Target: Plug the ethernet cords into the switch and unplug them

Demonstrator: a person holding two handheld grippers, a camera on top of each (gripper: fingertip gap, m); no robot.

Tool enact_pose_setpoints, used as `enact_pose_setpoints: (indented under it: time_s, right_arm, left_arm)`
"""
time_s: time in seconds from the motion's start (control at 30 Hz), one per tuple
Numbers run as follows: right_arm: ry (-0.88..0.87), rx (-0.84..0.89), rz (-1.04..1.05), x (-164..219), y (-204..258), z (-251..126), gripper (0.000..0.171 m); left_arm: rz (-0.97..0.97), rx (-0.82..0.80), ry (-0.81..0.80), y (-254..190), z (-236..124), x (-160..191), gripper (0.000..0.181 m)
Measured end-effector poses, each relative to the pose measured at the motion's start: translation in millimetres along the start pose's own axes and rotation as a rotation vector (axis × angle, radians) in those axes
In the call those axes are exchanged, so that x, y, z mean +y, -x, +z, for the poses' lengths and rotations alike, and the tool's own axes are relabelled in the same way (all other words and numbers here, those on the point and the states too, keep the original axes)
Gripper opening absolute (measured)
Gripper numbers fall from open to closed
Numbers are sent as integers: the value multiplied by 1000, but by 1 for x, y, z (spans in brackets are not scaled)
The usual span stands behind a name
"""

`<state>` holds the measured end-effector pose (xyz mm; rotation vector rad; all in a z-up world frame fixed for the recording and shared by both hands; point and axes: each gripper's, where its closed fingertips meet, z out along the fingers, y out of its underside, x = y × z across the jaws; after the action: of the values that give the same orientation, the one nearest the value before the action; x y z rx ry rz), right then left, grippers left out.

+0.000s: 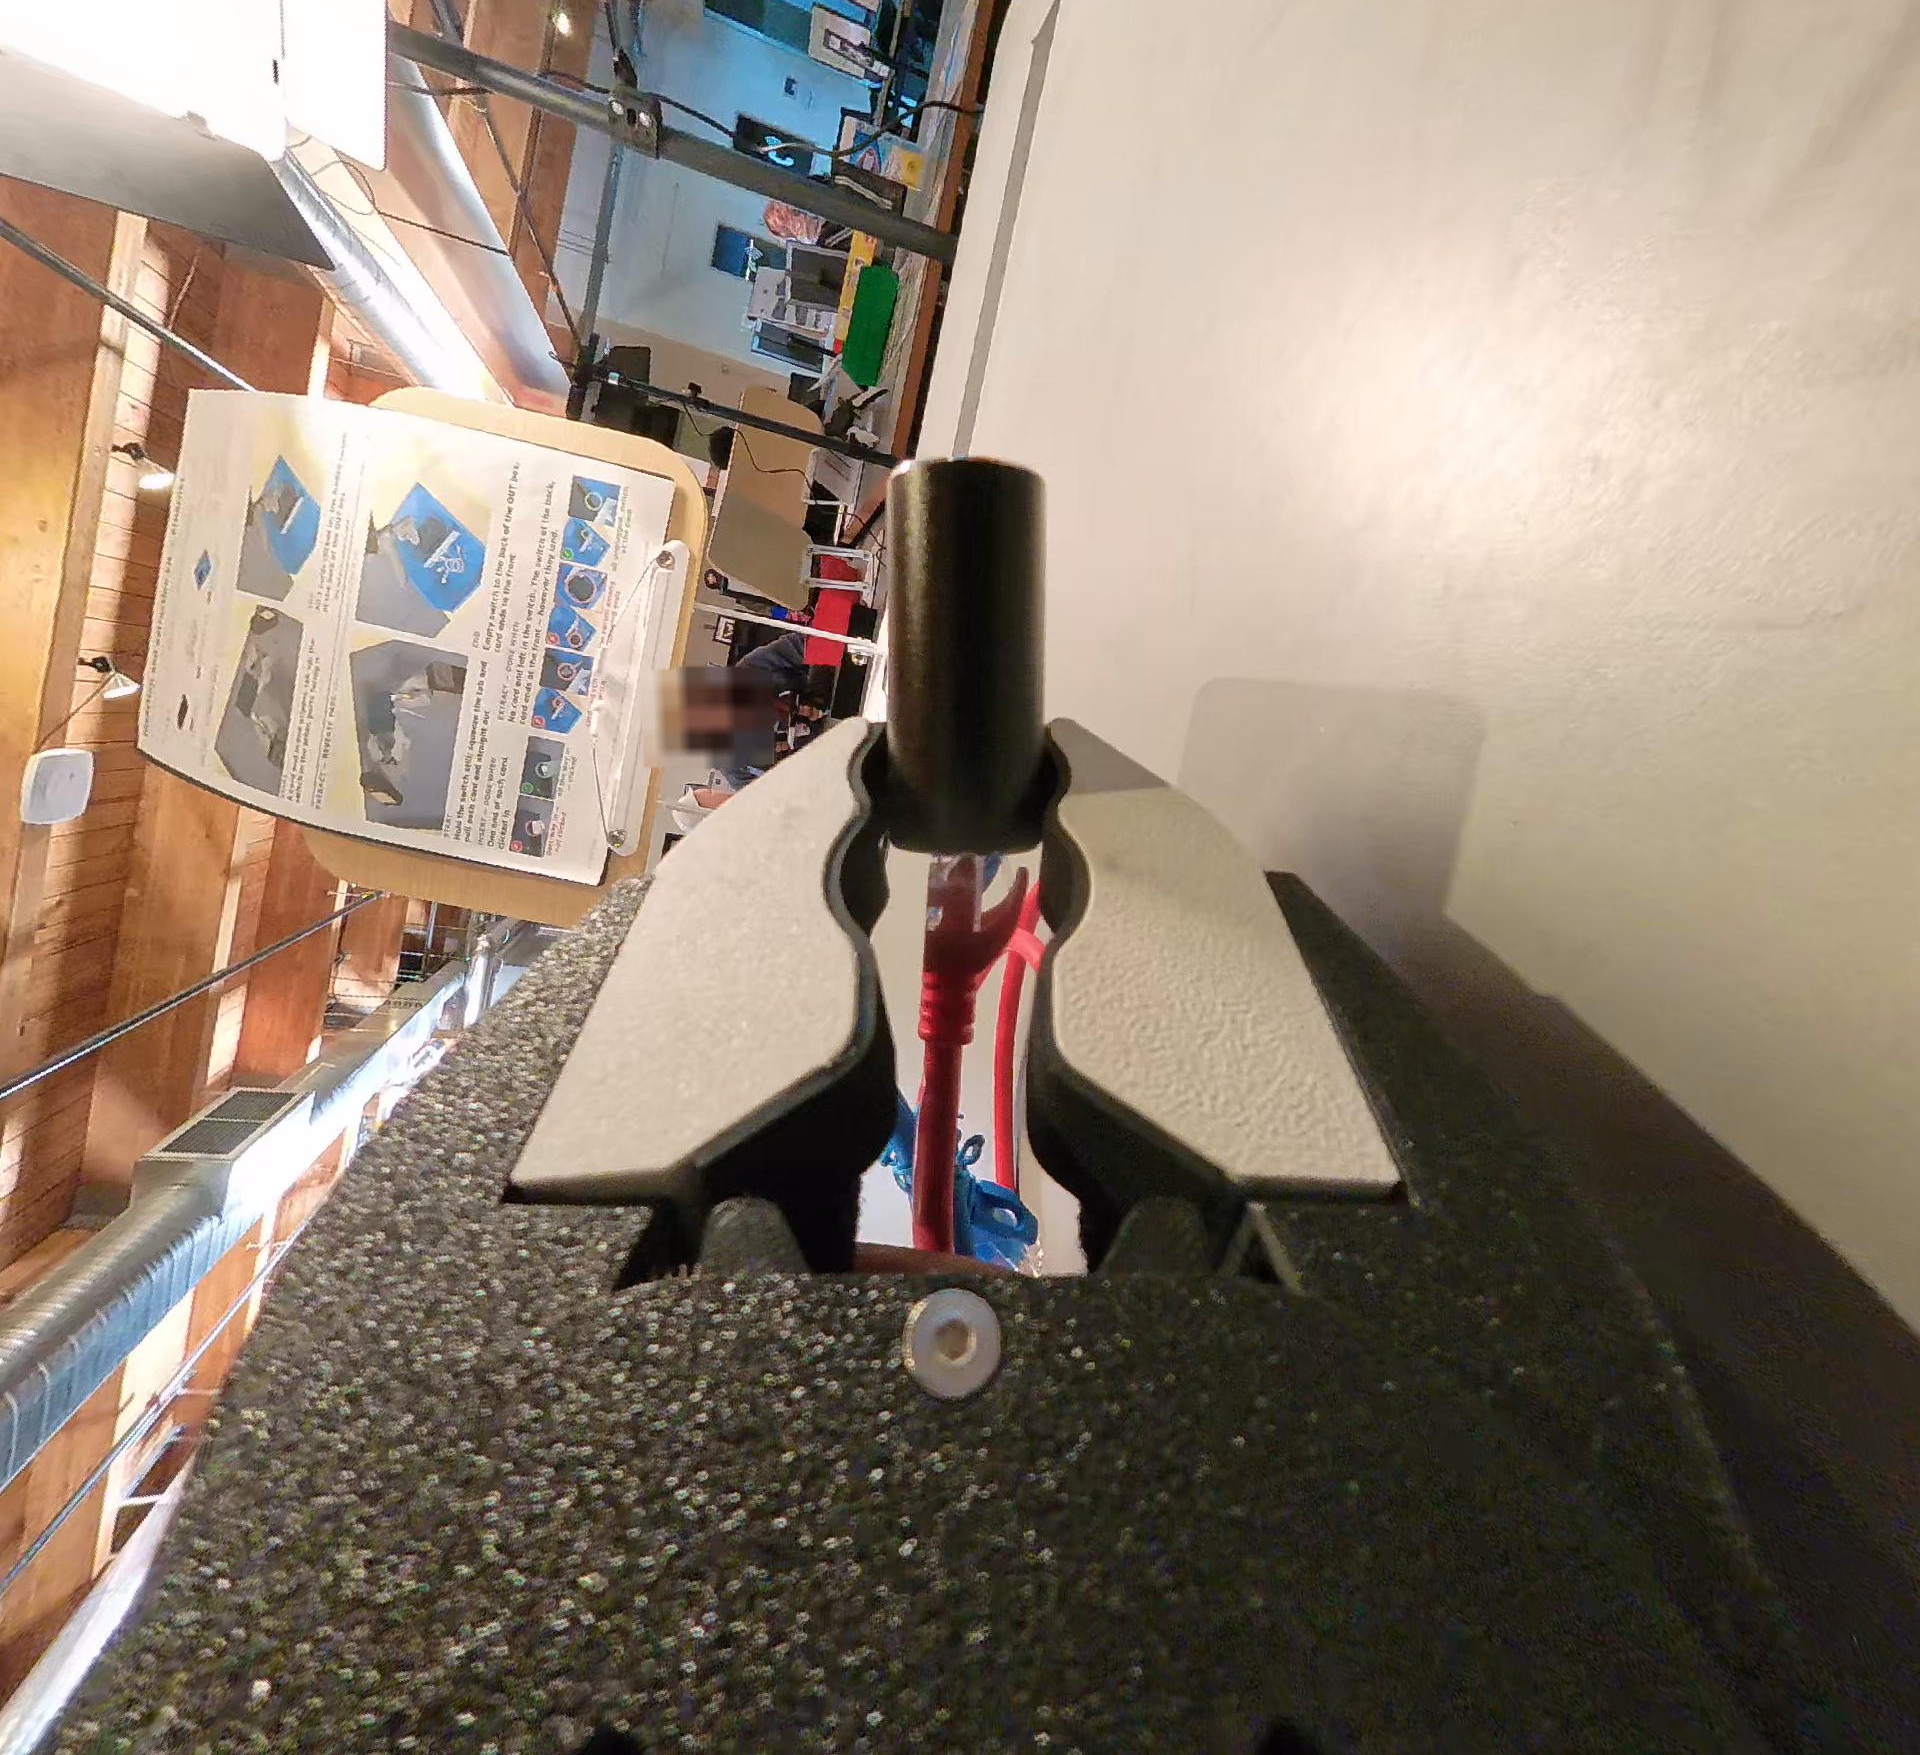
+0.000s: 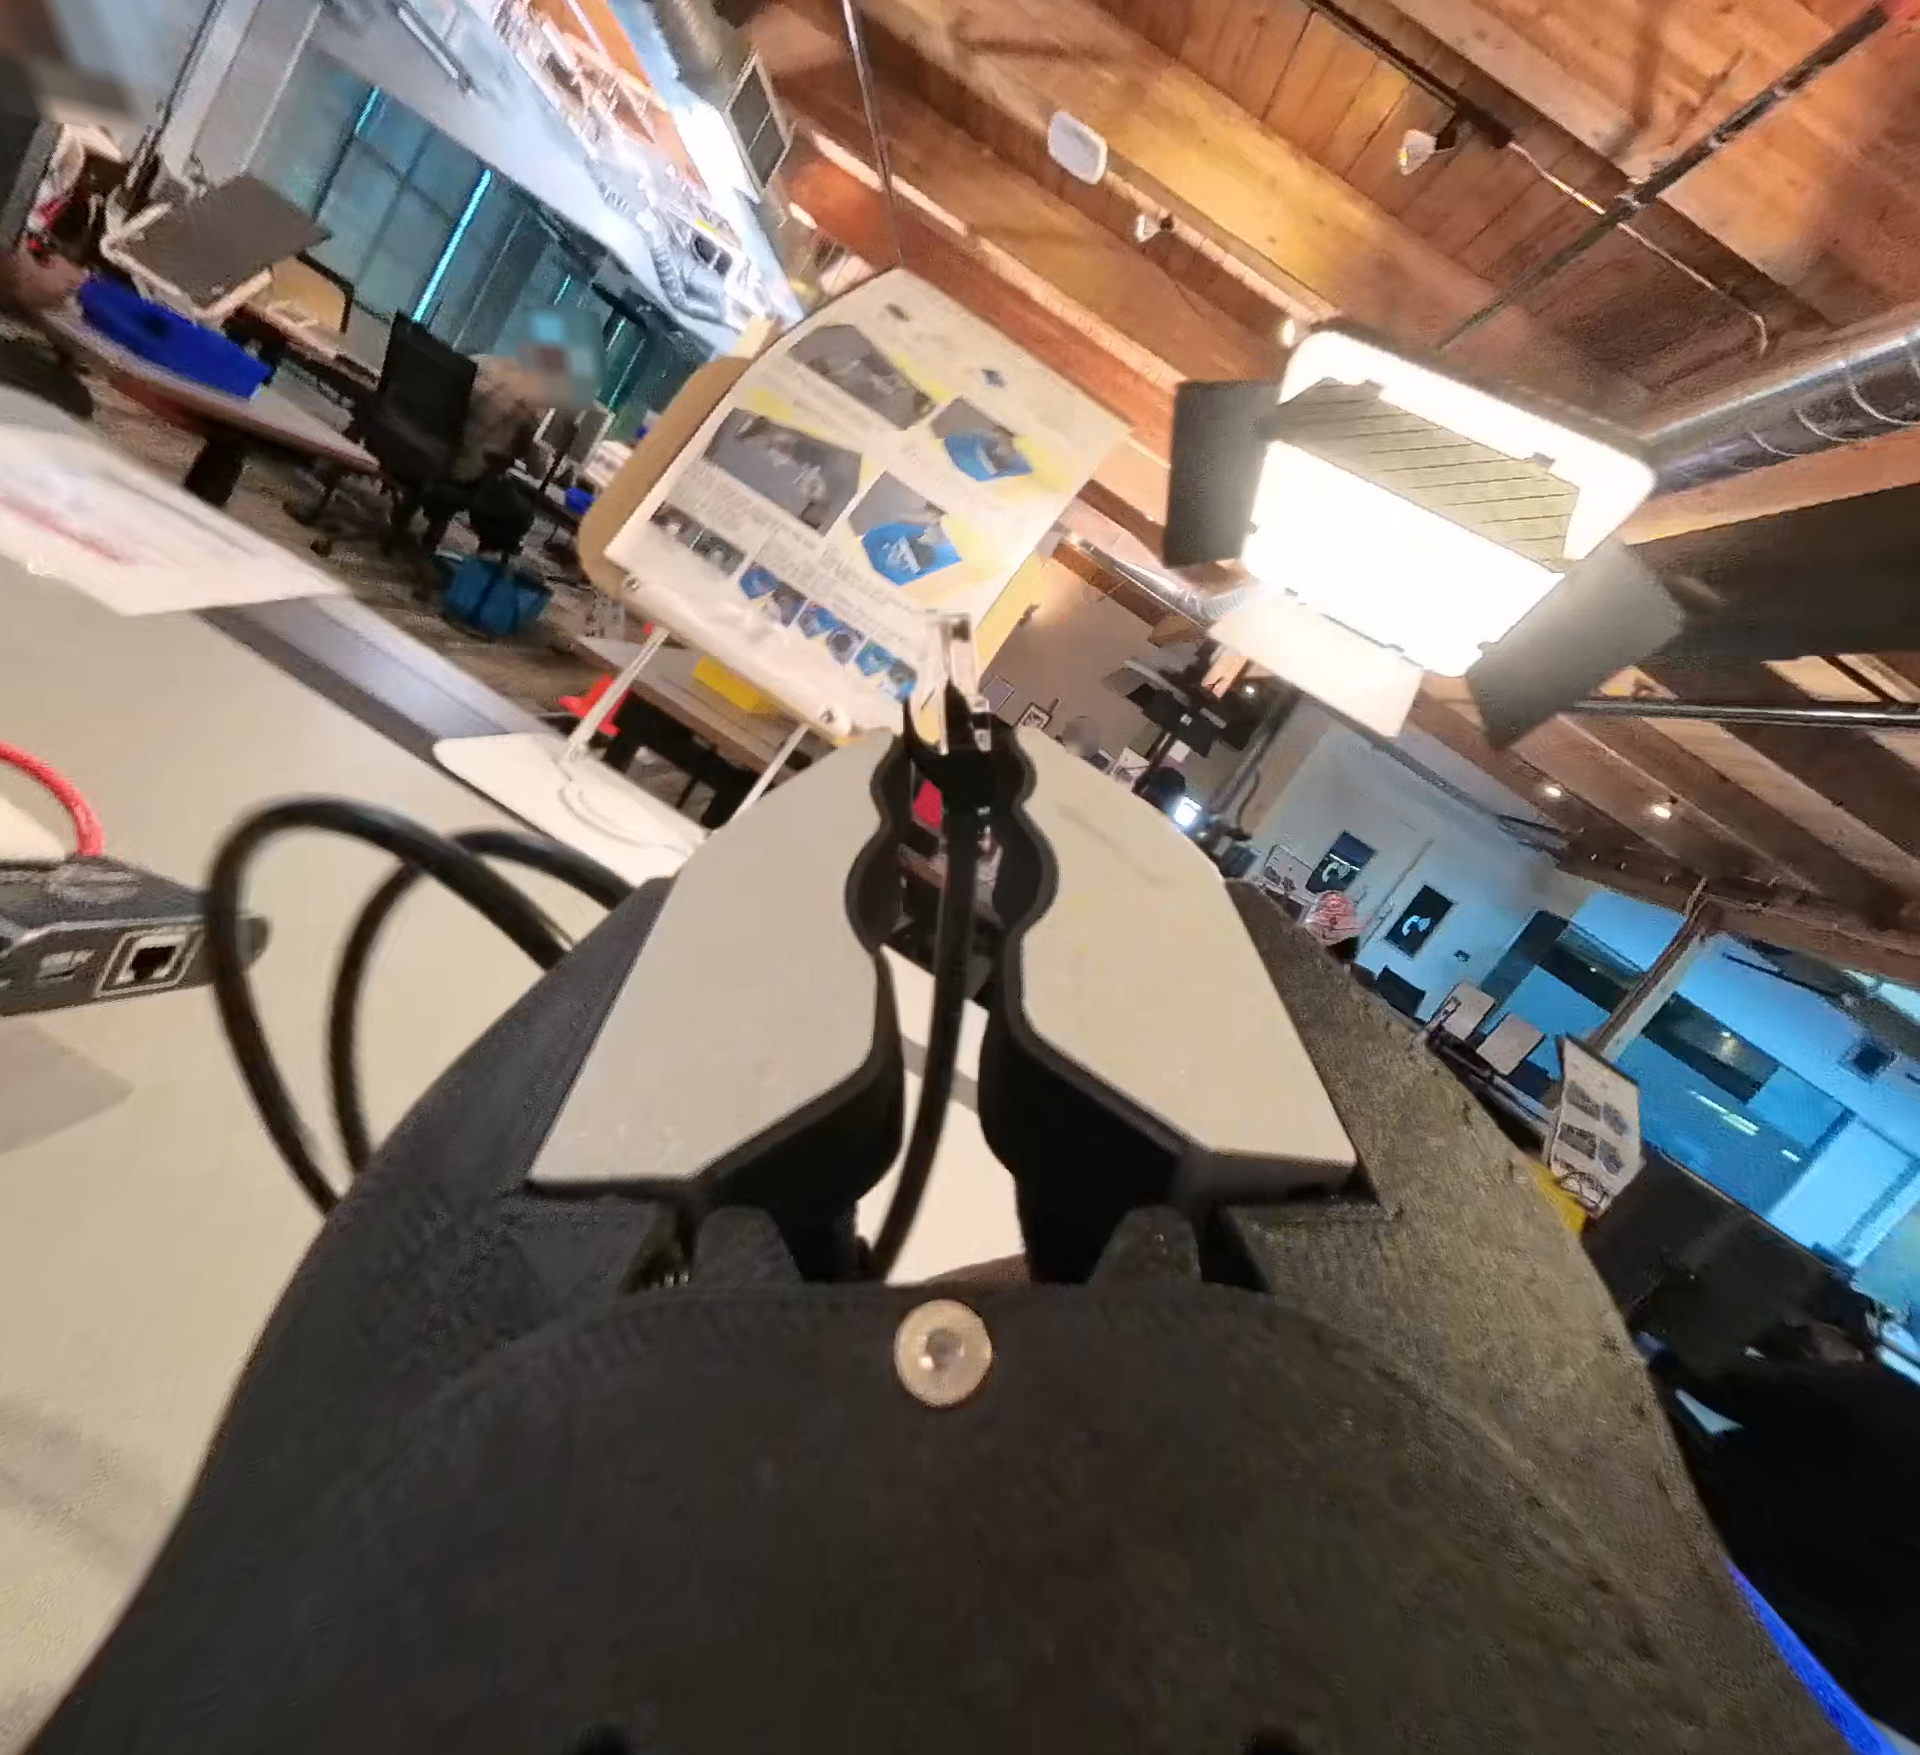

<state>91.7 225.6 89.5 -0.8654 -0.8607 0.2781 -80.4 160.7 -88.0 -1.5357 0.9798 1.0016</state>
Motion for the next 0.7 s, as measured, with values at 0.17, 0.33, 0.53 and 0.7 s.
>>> enact_pose_setpoints:
  time_s: [0.17,0.33,0.53,0.7]
  right_arm:
    - [2,31,12,-26,-84,-23,12]
    - [125,83,-137,-9,-161,-39,11]
    - [323,53,-400,65,-221,-44,12]
    - [550,-241,-505,150,-202,-44,12]
  left_arm:
    - [-15,-11,-4,3,-1,-1,26]
    - [-11,-10,-4,2,-1,-2,25]
    - [-5,-7,-3,1,0,-3,26]
    - [2,-3,-1,-1,1,-4,26]
